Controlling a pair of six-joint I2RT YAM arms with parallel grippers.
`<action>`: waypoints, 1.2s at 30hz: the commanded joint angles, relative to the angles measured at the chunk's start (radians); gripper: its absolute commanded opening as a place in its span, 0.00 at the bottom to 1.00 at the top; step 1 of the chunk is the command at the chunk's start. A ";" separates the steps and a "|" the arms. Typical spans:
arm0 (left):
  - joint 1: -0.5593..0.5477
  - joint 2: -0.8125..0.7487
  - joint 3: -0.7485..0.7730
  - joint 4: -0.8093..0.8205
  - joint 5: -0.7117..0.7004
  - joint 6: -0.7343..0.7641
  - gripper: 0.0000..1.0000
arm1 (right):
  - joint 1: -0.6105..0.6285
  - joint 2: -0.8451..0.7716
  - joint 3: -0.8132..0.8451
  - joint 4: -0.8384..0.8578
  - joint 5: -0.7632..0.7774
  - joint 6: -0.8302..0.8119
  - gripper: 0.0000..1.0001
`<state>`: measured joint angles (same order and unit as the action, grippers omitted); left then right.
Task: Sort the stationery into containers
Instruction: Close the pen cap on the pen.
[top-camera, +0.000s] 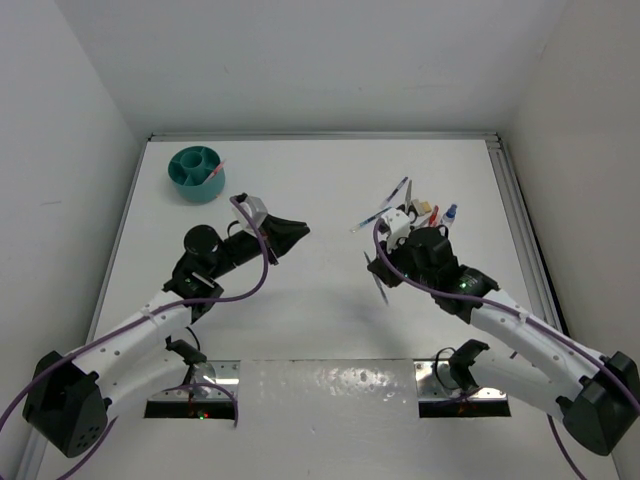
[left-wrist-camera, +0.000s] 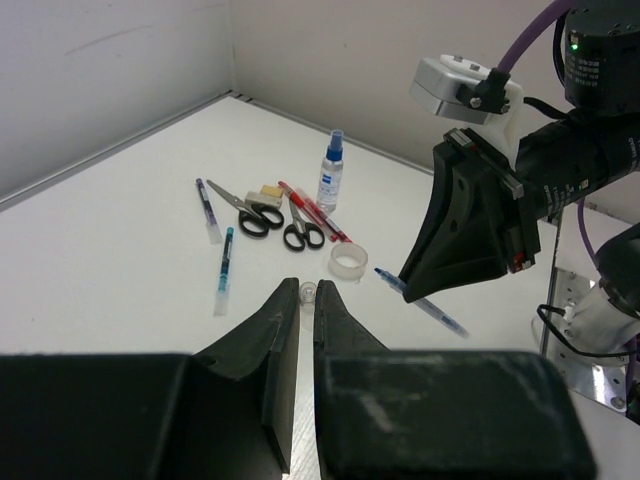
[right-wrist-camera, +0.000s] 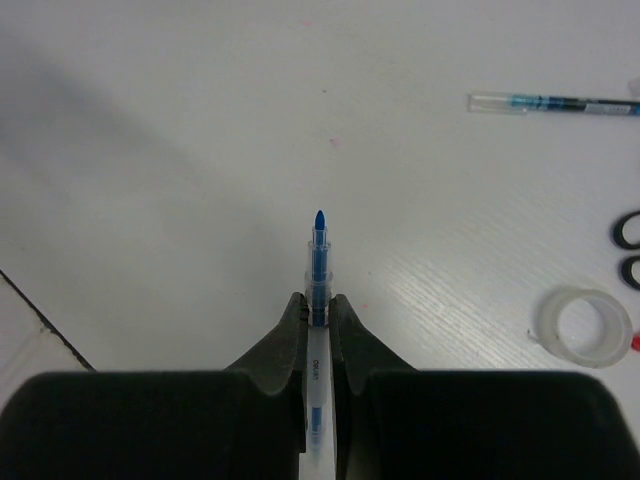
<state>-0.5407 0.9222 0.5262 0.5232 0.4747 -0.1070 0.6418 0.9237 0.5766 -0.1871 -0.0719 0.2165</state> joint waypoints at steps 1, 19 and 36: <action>-0.010 0.006 0.026 0.047 0.018 -0.008 0.00 | 0.027 -0.003 0.057 0.081 -0.038 -0.032 0.00; -0.013 0.009 0.054 0.008 0.073 -0.019 0.00 | 0.160 0.121 0.170 0.248 -0.132 -0.081 0.00; -0.015 0.013 0.031 0.041 0.035 -0.060 0.00 | 0.217 0.179 0.197 0.337 -0.065 -0.111 0.00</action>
<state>-0.5449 0.9318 0.5426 0.5129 0.5159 -0.1555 0.8486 1.0966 0.7280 0.0788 -0.1551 0.1234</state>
